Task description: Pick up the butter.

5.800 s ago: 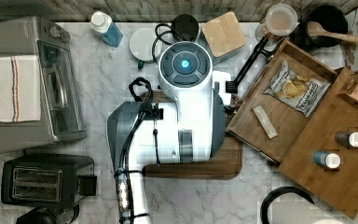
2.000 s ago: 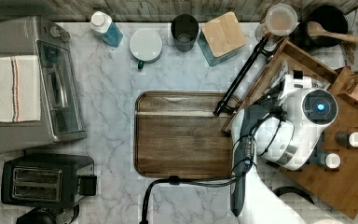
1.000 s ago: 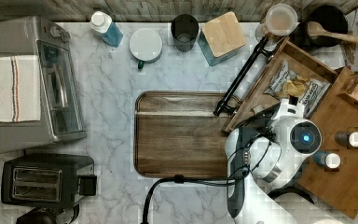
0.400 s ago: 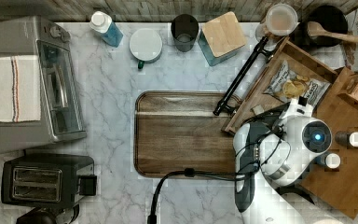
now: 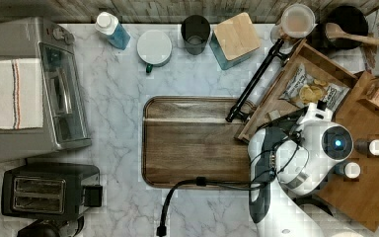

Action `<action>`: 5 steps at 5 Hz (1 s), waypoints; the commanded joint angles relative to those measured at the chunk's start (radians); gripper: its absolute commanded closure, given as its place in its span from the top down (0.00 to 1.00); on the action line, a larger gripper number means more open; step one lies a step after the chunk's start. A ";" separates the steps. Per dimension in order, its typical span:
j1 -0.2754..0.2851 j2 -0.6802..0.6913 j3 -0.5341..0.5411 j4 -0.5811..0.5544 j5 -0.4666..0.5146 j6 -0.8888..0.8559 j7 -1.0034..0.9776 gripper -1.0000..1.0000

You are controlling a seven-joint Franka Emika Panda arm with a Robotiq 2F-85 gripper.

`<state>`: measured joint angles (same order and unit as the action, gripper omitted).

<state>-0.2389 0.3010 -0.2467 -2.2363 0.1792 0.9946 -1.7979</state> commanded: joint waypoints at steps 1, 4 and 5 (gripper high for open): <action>0.024 -0.149 0.026 0.077 -0.023 -0.082 -0.009 0.00; 0.082 -0.137 -0.039 0.301 -0.279 -0.232 0.092 0.00; 0.081 -0.117 -0.049 0.385 -0.317 -0.338 0.082 0.00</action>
<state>-0.1454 0.2321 -0.2644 -2.0996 -0.0970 0.6816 -1.7871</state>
